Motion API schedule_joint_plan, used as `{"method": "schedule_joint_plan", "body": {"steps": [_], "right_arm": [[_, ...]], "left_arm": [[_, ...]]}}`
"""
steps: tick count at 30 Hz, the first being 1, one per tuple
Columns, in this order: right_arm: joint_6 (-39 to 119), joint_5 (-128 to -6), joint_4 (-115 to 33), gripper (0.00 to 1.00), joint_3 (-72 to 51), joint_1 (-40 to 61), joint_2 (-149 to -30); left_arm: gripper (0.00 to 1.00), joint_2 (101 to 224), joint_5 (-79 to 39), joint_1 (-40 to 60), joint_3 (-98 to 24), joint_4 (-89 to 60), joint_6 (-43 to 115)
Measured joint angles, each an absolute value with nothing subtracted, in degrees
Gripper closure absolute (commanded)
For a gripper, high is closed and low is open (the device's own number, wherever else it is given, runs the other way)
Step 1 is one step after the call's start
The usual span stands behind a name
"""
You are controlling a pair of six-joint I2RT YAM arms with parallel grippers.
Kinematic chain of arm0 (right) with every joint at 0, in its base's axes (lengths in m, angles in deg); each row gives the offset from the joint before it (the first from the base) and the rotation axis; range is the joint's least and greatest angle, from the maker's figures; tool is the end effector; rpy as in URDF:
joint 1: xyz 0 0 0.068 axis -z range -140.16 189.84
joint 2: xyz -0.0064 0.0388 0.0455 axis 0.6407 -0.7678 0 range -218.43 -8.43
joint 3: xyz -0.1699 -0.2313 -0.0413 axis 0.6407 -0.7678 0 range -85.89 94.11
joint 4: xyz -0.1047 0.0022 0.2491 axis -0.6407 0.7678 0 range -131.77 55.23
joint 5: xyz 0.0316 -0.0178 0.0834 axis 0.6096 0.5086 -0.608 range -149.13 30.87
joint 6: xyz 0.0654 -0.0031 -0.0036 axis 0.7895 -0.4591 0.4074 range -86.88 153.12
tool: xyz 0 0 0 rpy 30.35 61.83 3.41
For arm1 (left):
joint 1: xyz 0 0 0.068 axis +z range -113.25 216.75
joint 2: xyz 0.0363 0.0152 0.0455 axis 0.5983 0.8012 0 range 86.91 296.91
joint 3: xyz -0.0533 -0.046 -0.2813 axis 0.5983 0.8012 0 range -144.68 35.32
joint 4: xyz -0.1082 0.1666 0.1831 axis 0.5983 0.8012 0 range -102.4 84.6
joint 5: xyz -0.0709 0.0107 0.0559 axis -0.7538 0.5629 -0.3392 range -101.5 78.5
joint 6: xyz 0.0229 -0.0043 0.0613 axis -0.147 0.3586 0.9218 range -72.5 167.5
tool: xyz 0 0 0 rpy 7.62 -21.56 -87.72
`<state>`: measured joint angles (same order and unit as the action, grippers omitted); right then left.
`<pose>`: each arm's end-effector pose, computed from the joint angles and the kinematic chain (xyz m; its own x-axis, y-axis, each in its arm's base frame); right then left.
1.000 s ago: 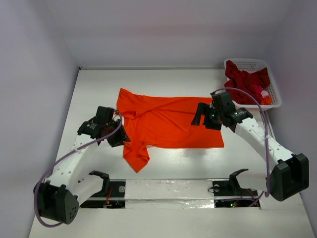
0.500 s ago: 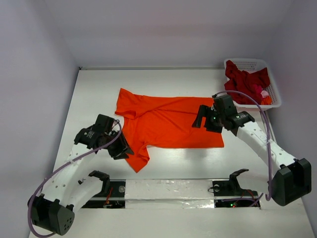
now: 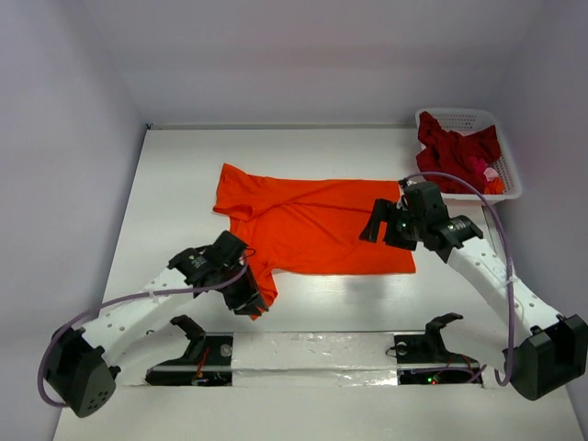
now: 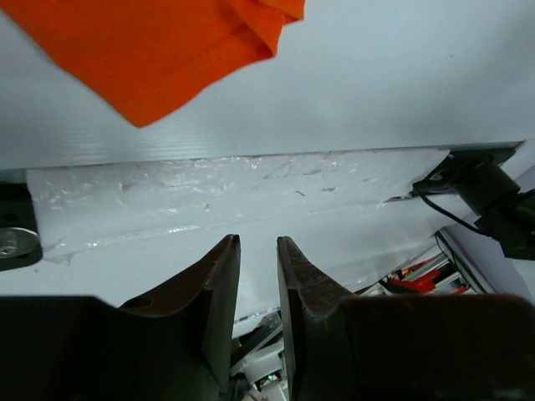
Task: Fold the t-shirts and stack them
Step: Grap the side of the flattened tshirt closest away from the robot with both arms
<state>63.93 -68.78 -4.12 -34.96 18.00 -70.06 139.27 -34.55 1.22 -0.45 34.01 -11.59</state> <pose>0.2104 0.0937 0.2798 -0.8365 0.2086 -0.5066 -0.0486 0.8927 0.4480 0.1217 -0.1117 0.2132 -0.9554 -0.2879 0.0661 -0.2731 0.7759 -0.5687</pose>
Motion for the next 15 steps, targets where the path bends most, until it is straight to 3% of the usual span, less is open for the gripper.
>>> {"method": "schedule_joint_plan", "body": {"steps": [6,15], "right_arm": [[62.53,-69.8,-3.03,0.11,-34.96,18.0,-68.74],[61.46,-71.86,-2.92,0.11,-34.96,18.0,-67.69]], "left_arm": [[0.83,141.98,-28.48,-10.86,-0.45,31.84,-22.41],[0.83,135.51,-18.6,-15.56,1.91,32.92,-38.34]]}}
